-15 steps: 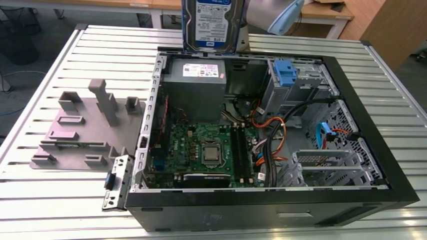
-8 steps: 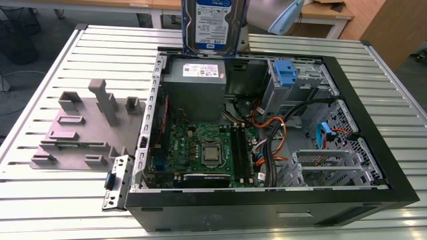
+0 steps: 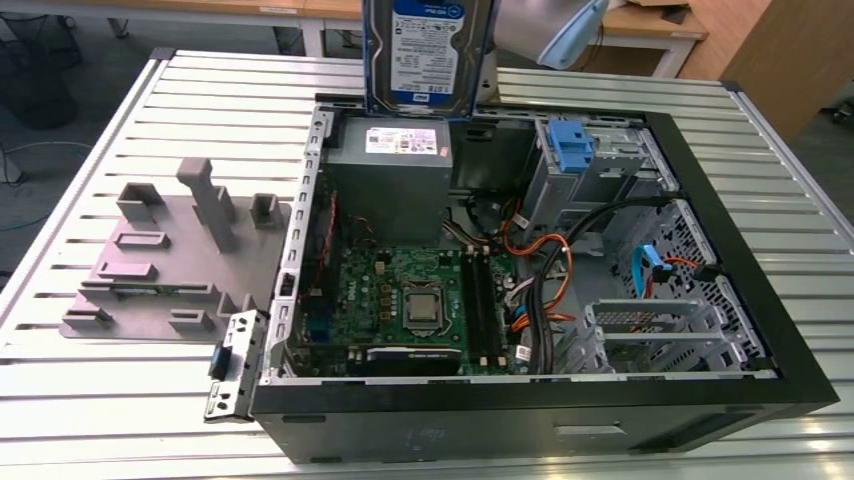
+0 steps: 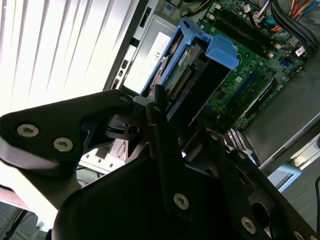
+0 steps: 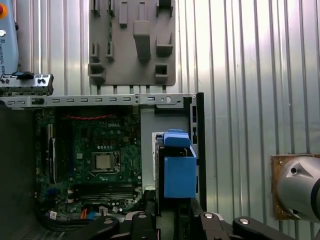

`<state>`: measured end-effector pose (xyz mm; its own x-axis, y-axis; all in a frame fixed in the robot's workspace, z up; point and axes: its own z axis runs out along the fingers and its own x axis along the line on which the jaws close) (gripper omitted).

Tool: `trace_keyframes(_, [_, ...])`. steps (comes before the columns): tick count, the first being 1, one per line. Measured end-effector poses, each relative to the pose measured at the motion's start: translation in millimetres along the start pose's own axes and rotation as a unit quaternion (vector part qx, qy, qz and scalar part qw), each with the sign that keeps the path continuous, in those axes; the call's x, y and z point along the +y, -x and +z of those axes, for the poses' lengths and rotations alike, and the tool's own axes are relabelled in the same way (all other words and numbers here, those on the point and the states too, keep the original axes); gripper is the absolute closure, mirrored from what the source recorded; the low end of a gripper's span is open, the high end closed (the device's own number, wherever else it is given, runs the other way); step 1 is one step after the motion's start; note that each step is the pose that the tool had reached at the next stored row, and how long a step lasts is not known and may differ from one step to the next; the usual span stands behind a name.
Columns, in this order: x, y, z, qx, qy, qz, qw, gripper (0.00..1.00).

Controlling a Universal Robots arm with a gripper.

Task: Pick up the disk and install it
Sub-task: 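Pick up the disk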

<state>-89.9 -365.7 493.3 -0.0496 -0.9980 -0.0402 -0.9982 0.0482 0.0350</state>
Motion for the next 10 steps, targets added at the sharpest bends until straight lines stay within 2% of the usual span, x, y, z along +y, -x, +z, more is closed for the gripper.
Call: trace_keyframes(10, [-0.8, -3.1, 0.1, 0.0000, 0.0000, 0.000, 1.00000, 0.65])
